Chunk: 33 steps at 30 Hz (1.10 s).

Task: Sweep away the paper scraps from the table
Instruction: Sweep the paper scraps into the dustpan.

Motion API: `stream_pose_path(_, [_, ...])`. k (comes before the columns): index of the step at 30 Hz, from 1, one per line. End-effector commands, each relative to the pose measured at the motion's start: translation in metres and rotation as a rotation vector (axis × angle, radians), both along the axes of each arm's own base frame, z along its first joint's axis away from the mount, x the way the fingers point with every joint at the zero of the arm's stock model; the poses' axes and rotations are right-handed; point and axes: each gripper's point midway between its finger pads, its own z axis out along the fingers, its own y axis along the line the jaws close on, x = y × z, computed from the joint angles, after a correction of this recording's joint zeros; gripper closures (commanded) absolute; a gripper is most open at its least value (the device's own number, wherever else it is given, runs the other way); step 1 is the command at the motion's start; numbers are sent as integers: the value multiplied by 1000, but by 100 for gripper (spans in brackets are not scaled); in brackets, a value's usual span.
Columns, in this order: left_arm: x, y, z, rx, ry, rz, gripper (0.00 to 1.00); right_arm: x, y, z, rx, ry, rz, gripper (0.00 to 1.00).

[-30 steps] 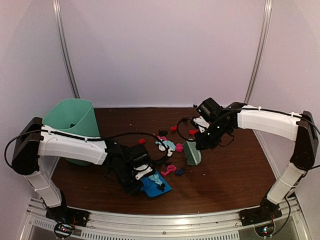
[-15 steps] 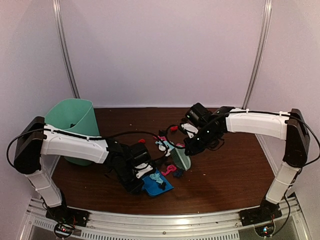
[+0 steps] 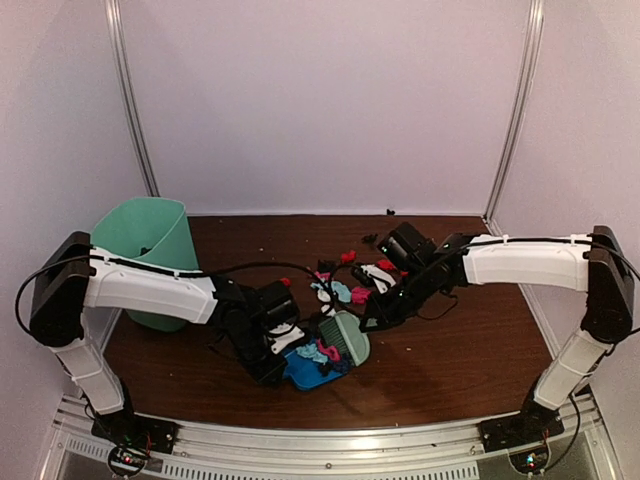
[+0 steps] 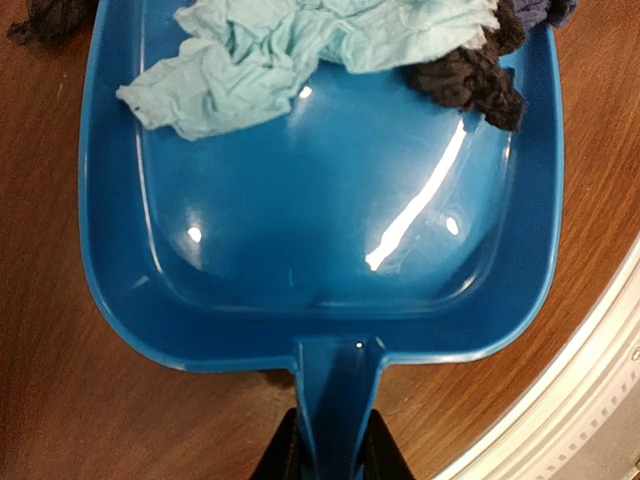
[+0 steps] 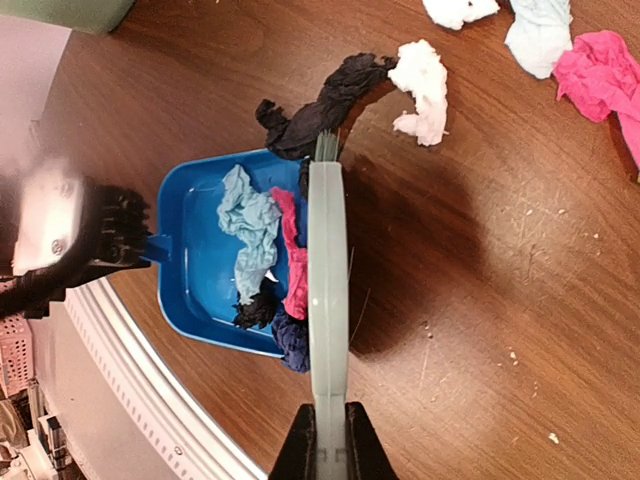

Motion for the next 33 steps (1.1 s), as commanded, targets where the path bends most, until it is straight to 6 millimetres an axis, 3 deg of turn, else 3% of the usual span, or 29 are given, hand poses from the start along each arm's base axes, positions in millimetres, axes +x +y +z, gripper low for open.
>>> stream_pose_path(1, [6,-11,1,-34,-7,-13,100,-19,5,9,88,54,3,100])
stream_pose_path(12, [6,-18,7,-69,1,-4,100,-18,22,40,249,57,-30,100])
stream_pose_path(19, [7,-20,13,-86,-1,10,100,-20,22,49,268,49,-25,100])
stream_pose_path(33, [-11,12,9,-89,19,137,100,-15,15,67,213,7,-24,100])
